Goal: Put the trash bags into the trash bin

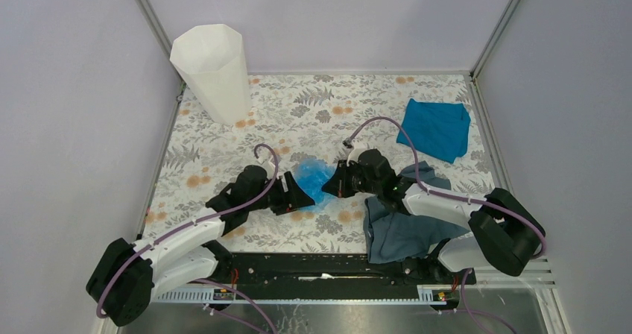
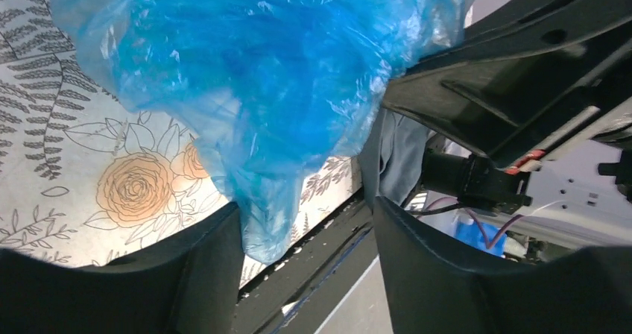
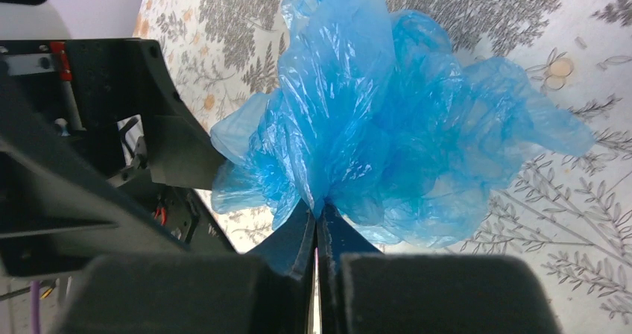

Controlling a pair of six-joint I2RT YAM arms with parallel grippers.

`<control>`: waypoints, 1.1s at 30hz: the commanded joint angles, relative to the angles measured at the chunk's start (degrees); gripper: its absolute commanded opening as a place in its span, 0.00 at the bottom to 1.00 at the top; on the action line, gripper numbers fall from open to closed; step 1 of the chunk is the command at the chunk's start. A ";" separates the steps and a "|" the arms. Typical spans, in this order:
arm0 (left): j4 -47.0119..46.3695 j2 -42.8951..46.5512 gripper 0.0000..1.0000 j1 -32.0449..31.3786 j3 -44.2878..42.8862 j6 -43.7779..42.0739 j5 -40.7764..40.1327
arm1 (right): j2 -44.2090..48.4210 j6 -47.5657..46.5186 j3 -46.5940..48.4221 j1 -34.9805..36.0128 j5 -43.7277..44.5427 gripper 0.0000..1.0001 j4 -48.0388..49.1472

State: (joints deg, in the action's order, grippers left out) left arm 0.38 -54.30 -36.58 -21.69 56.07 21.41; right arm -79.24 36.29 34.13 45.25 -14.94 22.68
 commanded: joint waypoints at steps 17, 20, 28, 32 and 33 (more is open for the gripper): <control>6.14 2.77 0.00 -0.91 -11.73 -6.94 -3.94 | 13.82 -12.89 12.18 -0.09 14.50 0.45 -36.67; 5.64 2.68 0.00 -0.60 -13.43 -6.38 -1.04 | 17.57 -14.14 9.07 -0.13 13.25 0.56 -37.31; 8.88 1.15 0.00 -0.60 -19.52 -12.64 4.88 | 20.10 -18.24 5.56 -0.01 5.15 0.76 -28.96; 9.86 0.68 0.00 -0.60 -21.25 -14.83 8.98 | 17.45 -20.53 7.08 0.00 2.88 0.75 -27.45; 9.18 0.45 0.00 -0.57 -21.28 -14.81 10.91 | 16.54 -20.13 6.72 -0.02 0.71 0.74 -25.31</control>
State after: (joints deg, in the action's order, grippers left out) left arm 10.41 -53.12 -37.41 -40.18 44.69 25.43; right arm -60.29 18.98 39.13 45.25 -8.93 -8.84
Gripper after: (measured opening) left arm 0.005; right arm 0.755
